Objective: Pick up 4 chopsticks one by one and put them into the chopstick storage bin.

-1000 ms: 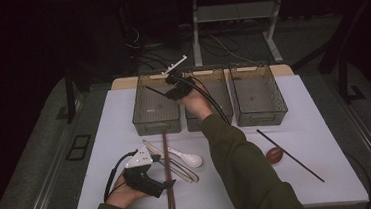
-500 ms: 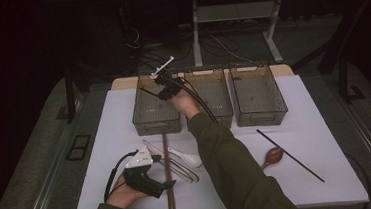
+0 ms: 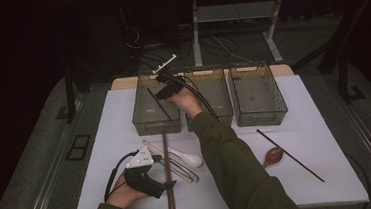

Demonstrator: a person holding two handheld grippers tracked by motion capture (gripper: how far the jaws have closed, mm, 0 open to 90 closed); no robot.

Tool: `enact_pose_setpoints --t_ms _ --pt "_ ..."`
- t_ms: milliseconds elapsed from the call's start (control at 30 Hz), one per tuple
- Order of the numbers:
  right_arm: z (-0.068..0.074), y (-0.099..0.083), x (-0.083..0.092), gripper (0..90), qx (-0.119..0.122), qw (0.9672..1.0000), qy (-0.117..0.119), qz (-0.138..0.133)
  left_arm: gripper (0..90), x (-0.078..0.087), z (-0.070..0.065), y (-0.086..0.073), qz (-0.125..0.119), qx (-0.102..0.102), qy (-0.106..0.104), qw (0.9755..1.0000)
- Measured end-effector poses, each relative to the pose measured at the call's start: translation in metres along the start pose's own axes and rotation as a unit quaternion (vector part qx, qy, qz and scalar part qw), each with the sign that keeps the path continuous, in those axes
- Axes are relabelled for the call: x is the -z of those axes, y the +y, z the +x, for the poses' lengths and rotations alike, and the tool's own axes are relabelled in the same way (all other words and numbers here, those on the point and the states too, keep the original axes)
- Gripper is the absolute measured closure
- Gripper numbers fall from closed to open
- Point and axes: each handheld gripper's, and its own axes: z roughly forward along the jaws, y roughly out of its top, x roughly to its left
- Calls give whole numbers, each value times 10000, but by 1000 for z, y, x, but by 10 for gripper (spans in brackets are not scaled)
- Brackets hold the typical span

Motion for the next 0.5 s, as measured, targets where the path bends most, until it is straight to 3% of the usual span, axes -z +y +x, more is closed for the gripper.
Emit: enact_pose_setpoints --t_ms 200,267,500 --pt "-3 -5 17 450 59 9997 89 -215 0 -1 -1 0 -6 36 -2 10000" --pt "-4 -9 22 423 97 9994 164 -280 0 0 0 0 66 -46 -13 10000" --pt "-8 -26 44 343 230 9983 327 -432 0 0 0 0 22 7 18 10000"
